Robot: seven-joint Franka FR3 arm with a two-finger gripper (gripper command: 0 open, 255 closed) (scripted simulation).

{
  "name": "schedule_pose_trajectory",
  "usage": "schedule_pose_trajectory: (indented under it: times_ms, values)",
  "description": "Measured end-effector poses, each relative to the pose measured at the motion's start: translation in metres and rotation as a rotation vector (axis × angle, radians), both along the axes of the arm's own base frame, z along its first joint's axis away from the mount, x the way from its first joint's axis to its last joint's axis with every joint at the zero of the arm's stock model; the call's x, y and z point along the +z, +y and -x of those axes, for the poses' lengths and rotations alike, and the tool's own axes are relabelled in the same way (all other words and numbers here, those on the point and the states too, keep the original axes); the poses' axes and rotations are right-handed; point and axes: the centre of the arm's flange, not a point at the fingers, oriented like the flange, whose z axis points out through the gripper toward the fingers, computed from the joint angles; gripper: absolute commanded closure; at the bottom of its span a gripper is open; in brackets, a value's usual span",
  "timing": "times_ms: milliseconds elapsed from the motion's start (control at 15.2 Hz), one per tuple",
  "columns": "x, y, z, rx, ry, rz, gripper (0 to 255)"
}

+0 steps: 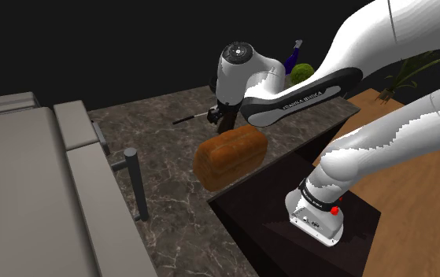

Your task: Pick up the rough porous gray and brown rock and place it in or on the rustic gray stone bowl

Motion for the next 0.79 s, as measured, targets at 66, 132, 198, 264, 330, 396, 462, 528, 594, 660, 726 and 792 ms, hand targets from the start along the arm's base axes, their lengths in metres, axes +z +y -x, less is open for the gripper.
schedule_pose_trajectory:
  times_ms: [66,132,198,264,330,396,462,528,594,660,726,792]
  values:
    - [-0.0012,0.0002,-0.0002,0.0,0.0,0.0,0]
    - [-0.0019,0.0001,-0.0001,0.0,0.0,0.0,0]
    - [-0.002,0.0001,-0.0001,0.0,-0.001,0.0,0]
    - [-0.002,0.0001,-0.0001,0.001,-0.001,0.0,0]
    - [-0.0022,0.0,-0.0001,0.001,-0.001,0.0,0]
    - [-0.0023,0.0,-0.0001,0.0,-0.001,0.0,255]
    - [-0.0021,0.0001,-0.0002,0.001,-0.001,0.0,255]
    - [-0.0023,0.0,-0.0001,0.0,-0.001,0.0,255]
    - [-0.0024,-0.0001,-0.0001,0.0,0.0,0.0,255]
    - [-0.0024,-0.0002,-0.0001,0.0,0.0,0.0,255]
    - [-0.0024,-0.0002,0.0,0.0,0.0,0.0,255]
    - [-0.0024,-0.0002,0.0,0.0,0.0,0.0,255]
